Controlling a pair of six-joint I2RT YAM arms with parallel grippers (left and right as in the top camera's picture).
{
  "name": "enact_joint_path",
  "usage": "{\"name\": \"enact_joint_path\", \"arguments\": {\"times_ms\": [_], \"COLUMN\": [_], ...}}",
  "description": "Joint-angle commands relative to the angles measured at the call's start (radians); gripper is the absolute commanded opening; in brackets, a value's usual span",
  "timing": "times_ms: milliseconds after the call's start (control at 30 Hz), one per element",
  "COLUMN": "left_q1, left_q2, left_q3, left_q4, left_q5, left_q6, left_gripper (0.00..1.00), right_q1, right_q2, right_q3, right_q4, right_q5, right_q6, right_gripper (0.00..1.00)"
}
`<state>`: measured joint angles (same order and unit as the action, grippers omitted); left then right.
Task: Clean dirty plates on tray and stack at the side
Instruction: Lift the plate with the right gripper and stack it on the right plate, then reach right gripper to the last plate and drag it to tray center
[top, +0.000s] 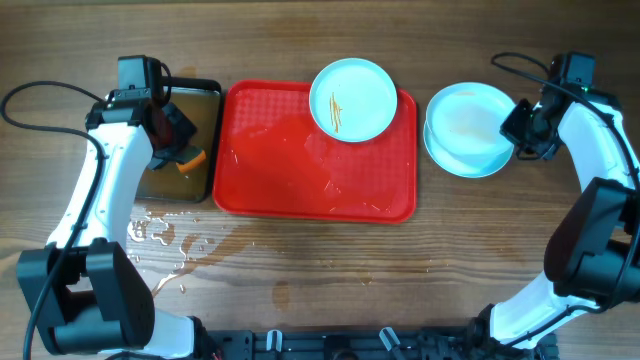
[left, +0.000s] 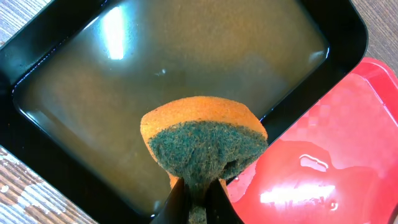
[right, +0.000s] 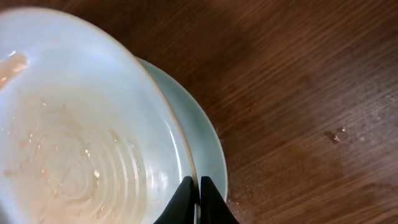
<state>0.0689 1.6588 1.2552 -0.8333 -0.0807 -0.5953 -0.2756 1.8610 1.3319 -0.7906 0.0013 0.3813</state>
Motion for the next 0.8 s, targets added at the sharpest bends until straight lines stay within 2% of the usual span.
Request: {"name": "enact_joint_path", "arguments": {"times_ms": [0, 67, 100, 133, 233, 300, 367, 433, 600, 767], "left_q1": [0.006, 0.006, 0.006, 0.006, 0.006, 0.006, 0.006, 0.006, 0.006, 0.006], "left_q2": [0.01, 0.01, 0.01, 0.01, 0.01, 0.01, 0.01, 0.01, 0.01, 0.01], "left_q3": [0.001, 0.001, 0.001, 0.001, 0.001, 0.001, 0.001, 0.001, 0.001, 0.001], "left_q4": [0.003, 0.007, 0.01, 0.011, 0.013, 0.014, 0.013, 0.014, 0.014, 0.018], "left_q5": [-0.01, -0.01, -0.01, -0.01, -0.01, -0.01, -0.01, -0.01, -0.01, -0.01], "left_q6": [0.016, 0.016, 0.016, 0.016, 0.016, 0.016, 0.016, 0.015, 0.015, 0.015], "left_gripper": [0.04, 0.04, 0.04, 0.04, 0.04, 0.04, 0.04, 0.04, 0.04, 0.04], "right_q1": [0.003, 0.003, 0.003, 0.003, 0.003, 0.029, 0.075, 0.163, 0.426, 0.504], "right_q2": [-0.04, -0.071, -0.087, -0.102, -0.14, -0.169, -0.169, -0.161, -0.098, 0.044], "right_q3": [0.003, 0.004, 0.005, 0.005, 0.005, 0.007, 0.007, 0.007, 0.007, 0.03], "right_q4": [-0.026, -0.039, -0.042, -0.044, -0.047, -0.005, 0.037, 0.092, 0.232, 0.262], "right_q5": [0.018, -0.013, -0.041, -0.055, -0.117, -0.276, -0.316, -0.299, -0.072, -0.072], "right_q6": [0.01, -0.015, -0.046, -0.052, -0.052, -0.067, -0.064, -0.063, 0.034, 0.04], "right_gripper": [0.11, 0.21, 0.3, 0.45, 0.5, 0.55, 0.56, 0.56, 0.61, 0.62]}}
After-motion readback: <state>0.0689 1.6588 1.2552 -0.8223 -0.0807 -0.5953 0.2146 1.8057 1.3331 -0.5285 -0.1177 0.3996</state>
